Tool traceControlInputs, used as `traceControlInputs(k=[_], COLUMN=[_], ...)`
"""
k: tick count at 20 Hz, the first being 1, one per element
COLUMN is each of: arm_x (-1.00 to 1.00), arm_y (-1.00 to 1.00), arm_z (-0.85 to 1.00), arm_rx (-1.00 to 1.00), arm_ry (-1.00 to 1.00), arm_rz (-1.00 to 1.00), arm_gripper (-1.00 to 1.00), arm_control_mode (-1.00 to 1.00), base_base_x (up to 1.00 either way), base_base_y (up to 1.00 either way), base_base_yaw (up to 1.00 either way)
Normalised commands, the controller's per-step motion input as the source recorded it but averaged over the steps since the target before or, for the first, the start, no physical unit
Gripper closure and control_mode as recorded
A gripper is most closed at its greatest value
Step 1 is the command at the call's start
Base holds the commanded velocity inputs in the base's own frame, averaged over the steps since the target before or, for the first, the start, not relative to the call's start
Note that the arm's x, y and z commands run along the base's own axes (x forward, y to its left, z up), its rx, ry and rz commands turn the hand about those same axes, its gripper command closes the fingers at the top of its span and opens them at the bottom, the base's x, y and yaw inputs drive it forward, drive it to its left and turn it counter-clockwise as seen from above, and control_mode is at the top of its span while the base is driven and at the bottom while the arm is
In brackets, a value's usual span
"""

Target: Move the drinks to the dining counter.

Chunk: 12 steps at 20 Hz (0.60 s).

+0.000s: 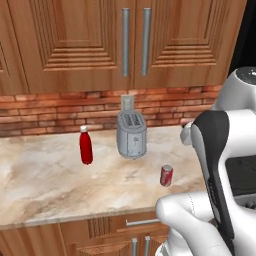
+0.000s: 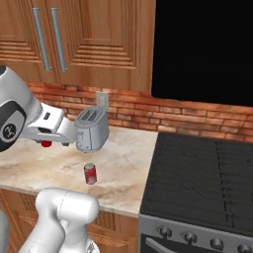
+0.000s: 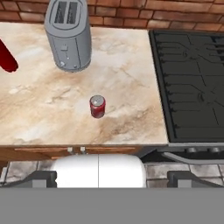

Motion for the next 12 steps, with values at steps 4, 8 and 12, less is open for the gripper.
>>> traceControlInputs(k=[4,8,12], arm_x=[0.0,0.0,0.0], arm_y=[0.0,0.0,0.0], arm_z=[0.0,0.0,0.0], arm_rx=[0.0,0.0,0.0], arm_ry=[0.0,0.0,0.0], arm_rz=[0.0,0.0,0.0], arm_gripper=[-1.0,-1.0,-1.0], arm_control_mode=[1.0,1.0,1.0], base_base_x=[0.64,0.63,0.58], base_base_y=[0.12,0.14,0.2], base_base_yaw=[0.23,0.16,0.12])
